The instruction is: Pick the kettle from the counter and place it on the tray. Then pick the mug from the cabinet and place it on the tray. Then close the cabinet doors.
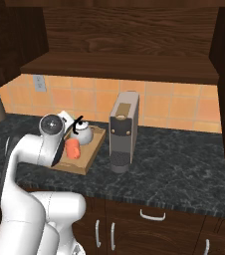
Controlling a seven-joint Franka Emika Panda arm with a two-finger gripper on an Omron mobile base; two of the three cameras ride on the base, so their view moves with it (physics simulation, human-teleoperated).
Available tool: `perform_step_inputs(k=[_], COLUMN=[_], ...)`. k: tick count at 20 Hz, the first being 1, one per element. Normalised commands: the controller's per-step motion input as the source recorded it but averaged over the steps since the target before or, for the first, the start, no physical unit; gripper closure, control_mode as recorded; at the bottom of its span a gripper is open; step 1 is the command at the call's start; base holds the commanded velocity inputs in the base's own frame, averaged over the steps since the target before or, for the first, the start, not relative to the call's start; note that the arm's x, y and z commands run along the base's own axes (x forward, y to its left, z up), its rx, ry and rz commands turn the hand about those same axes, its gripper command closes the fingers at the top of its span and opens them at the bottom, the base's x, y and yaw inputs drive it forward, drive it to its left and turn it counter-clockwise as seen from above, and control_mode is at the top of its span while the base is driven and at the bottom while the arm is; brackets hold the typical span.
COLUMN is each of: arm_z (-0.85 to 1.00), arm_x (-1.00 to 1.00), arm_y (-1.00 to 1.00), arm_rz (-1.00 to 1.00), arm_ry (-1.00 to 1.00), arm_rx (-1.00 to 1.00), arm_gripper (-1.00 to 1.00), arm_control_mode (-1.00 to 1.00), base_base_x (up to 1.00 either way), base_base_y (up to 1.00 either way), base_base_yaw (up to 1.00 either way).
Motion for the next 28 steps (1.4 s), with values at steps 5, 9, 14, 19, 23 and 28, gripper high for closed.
perform_step_inputs(k=[5,9,14,19,23,28], arm_z=[0.36,0.35,0.3,0.3,0.29,0.29], arm_x=[-0.29,-0.4,-0.41,-0.27,-0.26,-0.23], arm_y=[0.19,0.0,0.02,0.2,0.13,0.19], arm_rz=[0.11,0.15,0.19,0.17,0.18,0.14], arm_ry=[-0.02,0.0,0.0,0.0,-0.03,-0.08], arm_rx=[-0.04,0.0,0.01,0.0,0.0,0.0], arm_gripper=[-1.0,-1.0,-1.0,-1.0,-1.0,-1.0], arm_control_mode=[-1.0,-1.0,-1.0,-1.0,-1.0,-1.0], base_base_x=[0.0,0.0,0.0,0.0,0.0,0.0], base_base_y=[0.0,0.0,0.0,0.0,0.0,0.0], base_base_yaw=[0.0,0.0,0.0,0.0,0.0,0.0])
